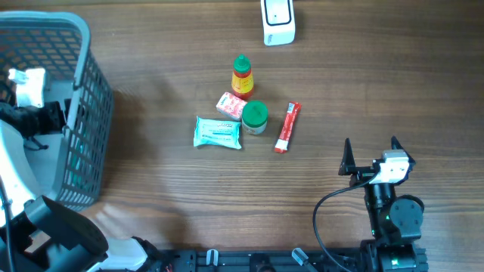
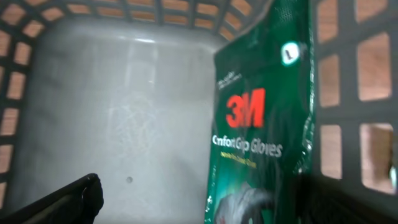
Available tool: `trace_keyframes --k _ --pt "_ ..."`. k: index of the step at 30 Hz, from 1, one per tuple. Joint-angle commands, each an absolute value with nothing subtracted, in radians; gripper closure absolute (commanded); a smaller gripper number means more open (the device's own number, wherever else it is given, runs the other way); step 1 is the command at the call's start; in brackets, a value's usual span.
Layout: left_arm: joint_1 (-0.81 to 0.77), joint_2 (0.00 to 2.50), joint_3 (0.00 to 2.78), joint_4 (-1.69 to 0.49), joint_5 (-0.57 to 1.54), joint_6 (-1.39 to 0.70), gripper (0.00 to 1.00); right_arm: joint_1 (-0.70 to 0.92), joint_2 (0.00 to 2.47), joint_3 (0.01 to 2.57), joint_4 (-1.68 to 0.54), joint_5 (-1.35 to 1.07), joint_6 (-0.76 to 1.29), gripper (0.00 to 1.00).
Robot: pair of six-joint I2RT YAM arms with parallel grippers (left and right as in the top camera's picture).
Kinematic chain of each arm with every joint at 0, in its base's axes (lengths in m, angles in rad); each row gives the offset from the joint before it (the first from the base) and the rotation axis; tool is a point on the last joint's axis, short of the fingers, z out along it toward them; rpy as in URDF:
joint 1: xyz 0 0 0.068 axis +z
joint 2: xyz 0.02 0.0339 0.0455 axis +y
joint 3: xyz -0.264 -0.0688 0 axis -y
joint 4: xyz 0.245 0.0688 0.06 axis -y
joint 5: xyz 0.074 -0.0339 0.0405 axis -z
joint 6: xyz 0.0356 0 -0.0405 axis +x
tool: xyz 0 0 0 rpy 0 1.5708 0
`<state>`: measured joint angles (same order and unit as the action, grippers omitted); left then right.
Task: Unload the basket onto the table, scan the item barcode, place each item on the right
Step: 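Reach into the basket and grasp the green 3M gloves package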
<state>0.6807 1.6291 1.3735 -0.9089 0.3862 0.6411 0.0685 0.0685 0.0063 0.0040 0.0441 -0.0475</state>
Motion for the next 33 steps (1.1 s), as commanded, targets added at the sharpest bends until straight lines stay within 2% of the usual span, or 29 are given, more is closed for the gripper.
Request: trace_keyframes --k 1,5,12,26,33 --pt "0.698 1.623 1.380 -0.918 0.483 0.698 0.00 0.064 0.070 0.006 0.008 0.028 -0.052 0.00" --pt "0.741 1.623 1.381 -0.889 0.536 0.625 0.00 0.064 0.070 0.006 0.008 0.028 -0.052 0.00" --pt "0.842 1.627 1.380 -0.880 0.903 0.590 0.00 0.064 0.070 0.006 0.008 0.028 -0.052 0.00" --pt "0.847 1.840 1.380 -0.881 0.904 0.591 0.00 0.064 0.070 0.006 0.008 0.028 -0.052 0.00" --pt "0.847 1.855 1.381 -0.875 0.904 0.598 0.00 0.064 0.070 0.006 0.008 0.028 -0.052 0.00"
